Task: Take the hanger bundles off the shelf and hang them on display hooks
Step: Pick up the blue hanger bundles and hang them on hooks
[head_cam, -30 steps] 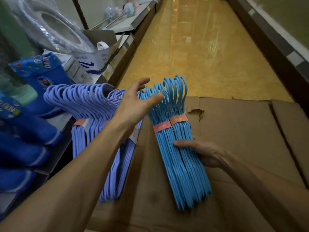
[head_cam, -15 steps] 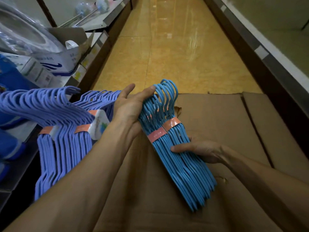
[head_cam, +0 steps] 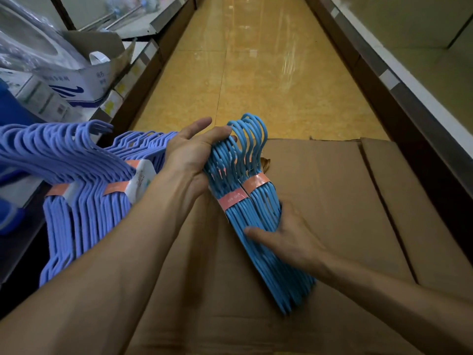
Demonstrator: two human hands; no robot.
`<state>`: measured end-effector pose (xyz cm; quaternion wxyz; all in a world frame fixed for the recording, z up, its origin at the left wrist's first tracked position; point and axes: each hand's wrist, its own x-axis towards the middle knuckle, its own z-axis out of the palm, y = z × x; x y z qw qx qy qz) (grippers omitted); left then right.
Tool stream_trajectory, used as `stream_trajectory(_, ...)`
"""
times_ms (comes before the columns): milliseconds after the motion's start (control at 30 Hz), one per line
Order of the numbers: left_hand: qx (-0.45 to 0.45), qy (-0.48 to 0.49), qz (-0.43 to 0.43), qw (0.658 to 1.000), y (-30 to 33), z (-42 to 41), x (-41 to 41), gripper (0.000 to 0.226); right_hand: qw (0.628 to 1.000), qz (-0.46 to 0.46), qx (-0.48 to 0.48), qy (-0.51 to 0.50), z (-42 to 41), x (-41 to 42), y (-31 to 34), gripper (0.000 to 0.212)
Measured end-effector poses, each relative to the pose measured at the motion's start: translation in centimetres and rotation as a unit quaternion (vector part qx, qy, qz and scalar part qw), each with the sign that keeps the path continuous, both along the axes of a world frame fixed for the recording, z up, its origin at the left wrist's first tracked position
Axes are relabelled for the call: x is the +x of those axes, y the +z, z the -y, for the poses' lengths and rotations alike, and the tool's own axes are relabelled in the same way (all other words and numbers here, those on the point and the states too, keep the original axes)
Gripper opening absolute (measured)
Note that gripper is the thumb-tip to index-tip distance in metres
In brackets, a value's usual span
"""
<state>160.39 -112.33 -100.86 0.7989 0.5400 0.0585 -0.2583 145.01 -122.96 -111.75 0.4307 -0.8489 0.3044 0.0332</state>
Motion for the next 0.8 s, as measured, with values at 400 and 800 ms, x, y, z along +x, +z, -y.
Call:
stream_trajectory(400,0.022,0.009,0.051,0.998,-0.4,1.5,-0.6,0.026,0.964,-0.114,-0.228,-0.079,-5.4,0.9,-1.4,0.124)
stream_trajectory(800,0.031,0.003,0.126,0.992,0.4,3.6,-1.5,0.027,0.938,-0.091,-0.312,-0.122,-4.8,1.1,-2.8,0.113)
